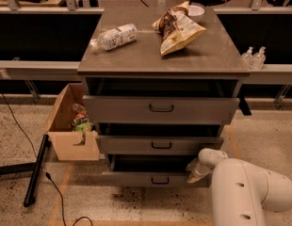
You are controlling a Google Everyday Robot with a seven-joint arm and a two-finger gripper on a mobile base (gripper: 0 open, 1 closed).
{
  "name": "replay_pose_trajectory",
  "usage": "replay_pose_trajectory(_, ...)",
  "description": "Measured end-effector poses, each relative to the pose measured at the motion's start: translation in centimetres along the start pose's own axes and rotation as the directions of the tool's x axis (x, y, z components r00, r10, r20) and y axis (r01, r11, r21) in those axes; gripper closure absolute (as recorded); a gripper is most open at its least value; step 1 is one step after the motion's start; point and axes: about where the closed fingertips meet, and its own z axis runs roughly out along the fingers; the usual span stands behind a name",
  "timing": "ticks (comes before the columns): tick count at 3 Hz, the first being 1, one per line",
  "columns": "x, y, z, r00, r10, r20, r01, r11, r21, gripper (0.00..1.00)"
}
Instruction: Open bottom drawer
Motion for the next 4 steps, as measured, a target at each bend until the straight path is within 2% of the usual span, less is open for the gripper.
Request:
replay_pose_trajectory(1,-0.8,1.2,-1.8,0.998,0.059,-0.009,-0.059,0.9972,-0.046,0.42)
replay_pose_trajectory(2,-2.1,3.1,-4.8,0.988,0.152,-0.039,-0.156,0.9811,-0.115,0.19)
replay_pose_trajectory(3,-3.3,4.2,-7.5,0.977,0.206,-0.057,-0.212,0.9663,-0.146,0.17)
replay_pose_trajectory(4,-3.9,4.5,-8.6,0.974,0.218,-0.060,-0.224,0.9630,-0.150,0.37)
